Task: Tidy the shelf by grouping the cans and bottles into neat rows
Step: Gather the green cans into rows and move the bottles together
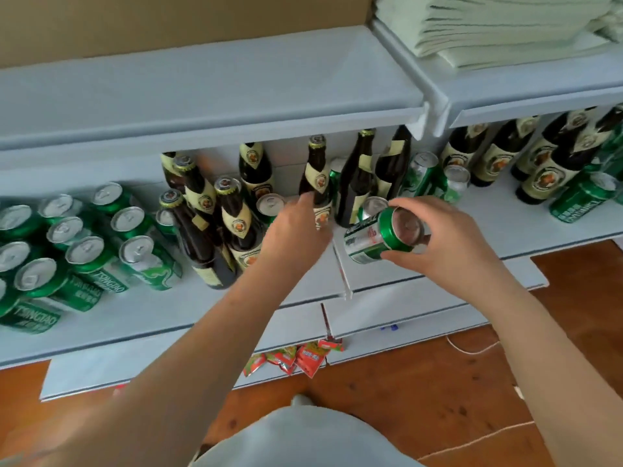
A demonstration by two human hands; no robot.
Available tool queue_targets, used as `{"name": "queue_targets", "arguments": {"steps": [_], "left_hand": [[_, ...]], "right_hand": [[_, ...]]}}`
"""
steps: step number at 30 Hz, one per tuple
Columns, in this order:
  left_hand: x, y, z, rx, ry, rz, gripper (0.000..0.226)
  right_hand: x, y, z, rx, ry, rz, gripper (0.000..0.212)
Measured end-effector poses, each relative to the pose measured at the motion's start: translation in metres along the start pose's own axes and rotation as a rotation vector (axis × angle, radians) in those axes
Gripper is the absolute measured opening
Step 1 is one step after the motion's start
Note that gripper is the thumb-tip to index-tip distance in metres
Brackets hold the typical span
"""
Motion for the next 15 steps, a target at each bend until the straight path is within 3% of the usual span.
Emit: {"name": "queue_targets", "arguments": {"steps": [3, 5, 11, 15], "left_hand": [[0.066, 0.028, 0.037, 0.014, -0.254, 0.171, 0.087], [0.098, 0.039, 0.065, 0.105, -0.227, 0.16, 0.1], [0.137, 0.069, 0.168, 0.387, 0.136, -0.443, 0.074], [0.145, 0.081, 0.26, 0.323, 0.36, -0.602, 0.07]], "right_hand": [[-0.014, 0.0, 0.046, 0.034, 0.129, -0.021, 0.069], [-0.029, -0.009, 0.084, 0.032, 0.251, -0.018, 0.068], [-0.072, -0.094, 0.206, -0.2, 0.605, 0.067, 0.071], [-0.089, -0.191, 0.28, -0.237, 0.686, 0.189, 0.069]]}}
Point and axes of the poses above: each hand's wrist, its own x-axis away from the middle knuckle, its own y-axis out of the back of the hand, z = x × y, the point moved 1 cm from there along -x, towards the middle knuckle, and after that the axes turned 13 degrees about y, right-handed, at the moved point
